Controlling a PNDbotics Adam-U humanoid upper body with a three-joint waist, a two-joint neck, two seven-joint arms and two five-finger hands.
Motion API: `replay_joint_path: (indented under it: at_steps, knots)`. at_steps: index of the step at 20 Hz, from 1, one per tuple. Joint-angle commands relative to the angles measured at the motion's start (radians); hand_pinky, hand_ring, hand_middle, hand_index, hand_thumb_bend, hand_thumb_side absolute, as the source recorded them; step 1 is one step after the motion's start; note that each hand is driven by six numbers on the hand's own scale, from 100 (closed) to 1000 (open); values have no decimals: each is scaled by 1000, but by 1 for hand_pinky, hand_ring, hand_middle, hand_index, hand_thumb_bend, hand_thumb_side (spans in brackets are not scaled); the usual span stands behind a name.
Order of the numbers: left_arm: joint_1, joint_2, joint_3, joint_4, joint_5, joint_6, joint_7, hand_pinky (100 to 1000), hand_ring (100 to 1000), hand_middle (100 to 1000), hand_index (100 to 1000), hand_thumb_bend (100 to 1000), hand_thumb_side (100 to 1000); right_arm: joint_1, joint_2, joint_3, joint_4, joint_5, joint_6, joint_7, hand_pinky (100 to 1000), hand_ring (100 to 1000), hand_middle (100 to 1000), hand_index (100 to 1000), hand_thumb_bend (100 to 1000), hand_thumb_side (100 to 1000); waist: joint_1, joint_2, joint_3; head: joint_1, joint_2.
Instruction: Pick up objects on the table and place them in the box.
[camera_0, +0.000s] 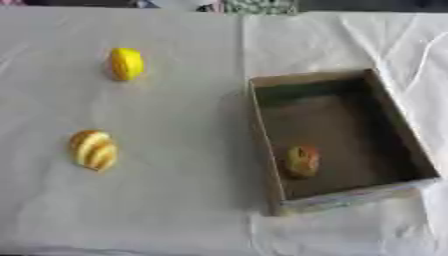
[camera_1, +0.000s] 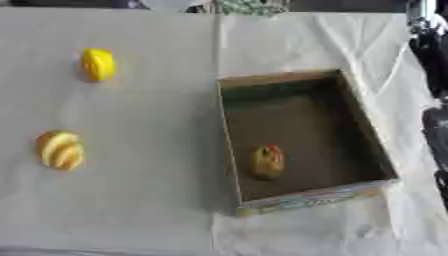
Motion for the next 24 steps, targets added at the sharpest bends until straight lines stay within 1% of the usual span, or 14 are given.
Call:
replay_joint_path:
  at_steps: [1,5,7,9,13,14,16,18,19,20,21,22,23,24]
  knots:
    - [-12,18,4,-17,2,-1,-4,783,786,747,826,100,562,-10,-15,-13,-15,2,1,-1,871,777,685,758,100,541,0,-13,2,5,5]
    - [-10,35,3,-17,-9,14,-16,786,786,749,830,100,533,-9,-16,-12,-15,2,1,0,872,777,685,759,100,541,0,-14,2,7,5]
    - [1,67,-1,-17,-30,40,-40,787,786,749,833,100,488,-8,-18,-12,-15,2,1,0,872,777,685,759,100,540,2,-14,2,9,5]
    - [14,119,-10,-17,-63,68,-74,789,788,752,841,100,461,-7,-21,-12,-15,3,2,1,872,777,685,759,100,540,4,-14,1,8,5]
    - [39,285,-60,-17,-152,153,-198,793,797,757,861,100,453,-9,-26,-9,-15,2,2,4,873,778,685,759,100,540,11,-14,1,5,5]
    - [43,336,-76,-17,-176,173,-243,793,800,757,864,100,429,-9,-28,-7,-15,2,2,5,873,778,685,759,100,540,13,-14,0,3,5]
    - [45,424,-102,-17,-214,201,-321,794,804,759,870,100,408,-9,-30,-6,-15,1,2,8,873,778,684,759,100,540,15,-13,0,1,5]
    - [46,507,-130,-17,-241,213,-383,803,817,770,886,100,371,-9,-31,-4,-15,1,3,10,873,778,684,759,100,539,16,-11,0,2,5]
    - [46,540,-145,-17,-257,215,-414,809,825,777,893,135,375,-10,-32,-4,-15,0,3,11,873,778,684,759,100,539,17,-11,0,2,5]
    - [44,574,-163,-17,-277,214,-452,817,836,784,904,204,339,-11,-33,-3,-15,0,3,13,873,778,684,760,100,539,18,-10,-1,3,5]
    - [37,603,-181,-17,-297,210,-490,819,839,787,906,222,325,-13,-34,-1,-15,-1,2,14,873,778,684,760,100,539,18,-9,-2,3,5]
    - [29,626,-197,-17,-312,203,-523,827,848,792,912,289,284,-14,-35,0,-15,-1,2,15,873,778,684,760,100,539,18,-9,-3,4,5]
    - [17,646,-214,-17,-322,193,-553,833,854,796,913,360,219,-16,-35,1,-15,-2,1,17,874,778,684,760,100,539,18,-9,-4,6,5]
    - [5,662,-230,-17,-326,184,-576,836,855,798,907,384,190,-18,-35,2,-15,-3,1,18,874,778,684,760,100,539,18,-9,-5,7,5]
